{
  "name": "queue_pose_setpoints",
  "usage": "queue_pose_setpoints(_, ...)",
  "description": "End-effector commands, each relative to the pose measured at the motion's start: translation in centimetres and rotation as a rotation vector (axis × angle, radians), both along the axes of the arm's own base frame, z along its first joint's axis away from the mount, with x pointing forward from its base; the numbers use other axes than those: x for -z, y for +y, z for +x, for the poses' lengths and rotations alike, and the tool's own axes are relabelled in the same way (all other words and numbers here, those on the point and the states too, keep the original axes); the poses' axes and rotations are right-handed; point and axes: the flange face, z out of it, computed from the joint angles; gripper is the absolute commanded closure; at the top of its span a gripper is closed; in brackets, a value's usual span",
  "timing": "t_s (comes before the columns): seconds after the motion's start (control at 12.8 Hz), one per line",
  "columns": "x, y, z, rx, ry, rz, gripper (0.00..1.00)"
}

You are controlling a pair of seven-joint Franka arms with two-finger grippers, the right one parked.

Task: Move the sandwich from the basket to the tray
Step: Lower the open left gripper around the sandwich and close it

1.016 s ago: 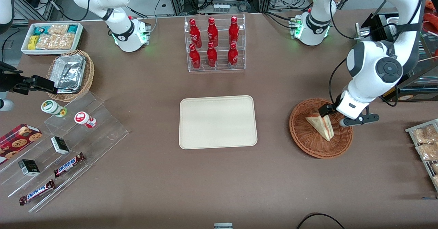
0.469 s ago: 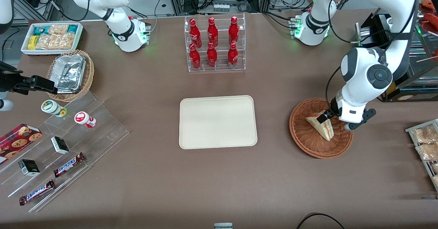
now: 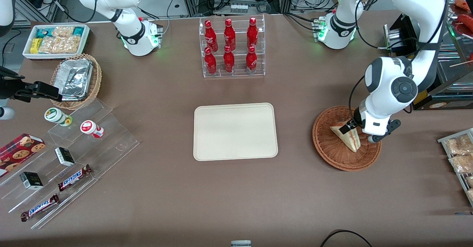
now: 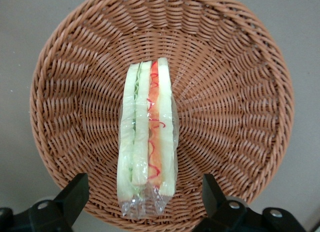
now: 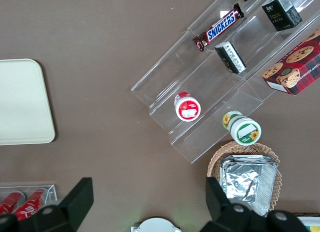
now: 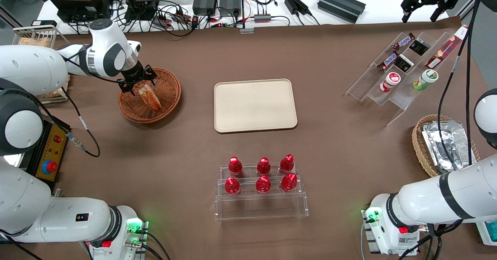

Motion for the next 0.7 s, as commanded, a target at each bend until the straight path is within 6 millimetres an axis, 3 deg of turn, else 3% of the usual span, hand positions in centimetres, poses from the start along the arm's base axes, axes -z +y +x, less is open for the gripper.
queue_pose_setpoints(0.0, 1.6, -0.2, 0.2, -0.028, -0.008, 0.006, 0.0)
queue_pose_setpoints(0.23, 2.8, -0.2, 0.2, -0.032, -0.002, 0.004, 0.0)
queue_pose_setpoints(0.31, 3.1, -0.1, 0.1, -0.038, 0.003, 0.004, 0.08)
queue_pose_setpoints(0.47, 3.6, -0.1, 0.0, -0.053, 0.012, 0.006, 0.71)
queue_pose_setpoints(0.55, 3.5, 0.0, -0.1, -0.052, 0.015, 0.008, 0.96)
queue_pose_setpoints(0.62, 3.3, 0.0, -0.2, -0.048, 0.015, 0.008, 1.0)
